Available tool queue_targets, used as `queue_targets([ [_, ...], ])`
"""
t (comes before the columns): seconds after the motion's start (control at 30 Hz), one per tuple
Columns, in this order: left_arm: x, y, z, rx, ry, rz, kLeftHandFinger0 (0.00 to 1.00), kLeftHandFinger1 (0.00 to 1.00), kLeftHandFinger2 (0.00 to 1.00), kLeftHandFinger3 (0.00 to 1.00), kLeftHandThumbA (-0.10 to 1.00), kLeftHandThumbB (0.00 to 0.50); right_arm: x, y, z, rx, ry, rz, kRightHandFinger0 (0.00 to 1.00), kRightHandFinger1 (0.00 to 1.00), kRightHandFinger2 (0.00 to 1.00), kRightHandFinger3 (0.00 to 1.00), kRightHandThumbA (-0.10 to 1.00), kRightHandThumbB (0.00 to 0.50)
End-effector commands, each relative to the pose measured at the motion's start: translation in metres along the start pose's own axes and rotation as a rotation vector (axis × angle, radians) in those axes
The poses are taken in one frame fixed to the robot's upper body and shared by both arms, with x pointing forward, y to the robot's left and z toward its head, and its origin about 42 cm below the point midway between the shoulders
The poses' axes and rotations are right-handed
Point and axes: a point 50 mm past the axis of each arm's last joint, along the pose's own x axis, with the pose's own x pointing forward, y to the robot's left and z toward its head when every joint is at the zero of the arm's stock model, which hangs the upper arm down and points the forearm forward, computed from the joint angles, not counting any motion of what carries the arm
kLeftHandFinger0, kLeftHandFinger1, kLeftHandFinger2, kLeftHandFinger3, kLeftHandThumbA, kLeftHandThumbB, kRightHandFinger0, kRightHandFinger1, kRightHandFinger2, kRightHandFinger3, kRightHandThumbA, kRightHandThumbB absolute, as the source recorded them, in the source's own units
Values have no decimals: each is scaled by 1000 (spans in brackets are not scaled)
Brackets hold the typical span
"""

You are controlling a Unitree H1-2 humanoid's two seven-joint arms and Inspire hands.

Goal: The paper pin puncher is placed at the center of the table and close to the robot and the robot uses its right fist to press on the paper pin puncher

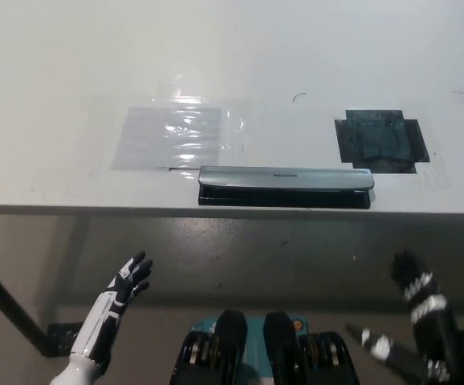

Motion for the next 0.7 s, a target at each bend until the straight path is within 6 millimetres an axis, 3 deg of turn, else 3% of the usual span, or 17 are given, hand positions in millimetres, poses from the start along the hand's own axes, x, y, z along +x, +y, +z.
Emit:
queue_targets([
  [0.0, 7, 4, 13, 16, -93, -28, 1000, 1000, 1000, 1000, 1000, 283, 48, 8, 58, 89, -121, 3, 0, 0, 0, 0, 1000, 278],
  [0.07, 6, 5, 13, 15, -92, -21, 1000, 1000, 1000, 1000, 1000, 282, 81, 21, 93, 112, -155, 77, 0, 0, 0, 0, 1000, 198],
  [0.13, 6, 5, 13, 12, -88, -18, 1000, 1000, 1000, 1000, 1000, 289, 100, 27, 107, 108, -207, 119, 0, 0, 0, 0, 1000, 167],
  [0.2, 7, 5, 13, 17, -88, -20, 1000, 1000, 1000, 1000, 1000, 297, 125, 34, 122, 144, -218, 163, 0, 0, 0, 0, 1000, 186],
  [0.3, 8, 4, 13, 17, -88, -25, 1000, 1000, 1000, 1000, 1000, 306, 153, 43, 137, 197, -244, 200, 0, 0, 10, 12, 1000, 168],
  [0.33, 9, 4, 13, 18, -87, -27, 1000, 1000, 1000, 1000, 1000, 307, 160, 45, 139, 179, -250, 198, 0, 7, 31, 31, 1000, 163],
  [0.37, 9, 4, 13, 23, -91, -32, 1000, 1000, 1000, 1000, 1000, 294, 179, 53, 141, 158, -264, 196, 0, 1, 48, 57, 1000, 164],
  [0.43, 10, 5, 14, 29, -94, -33, 1000, 1000, 1000, 1000, 1000, 295, 202, 63, 142, 171, -246, 190, 0, 0, 92, 78, 1000, 200],
  [0.6, 12, 5, 15, 29, -96, -29, 1000, 1000, 1000, 1000, 1000, 294, 245, 90, 138, 227, -192, 214, 0, 0, 77, 69, 1000, 221],
  [0.67, 11, 5, 15, 29, -94, -31, 1000, 1000, 1000, 1000, 1000, 290, 260, 101, 132, 264, -144, 214, 0, 0, 61, 55, 1000, 260],
])
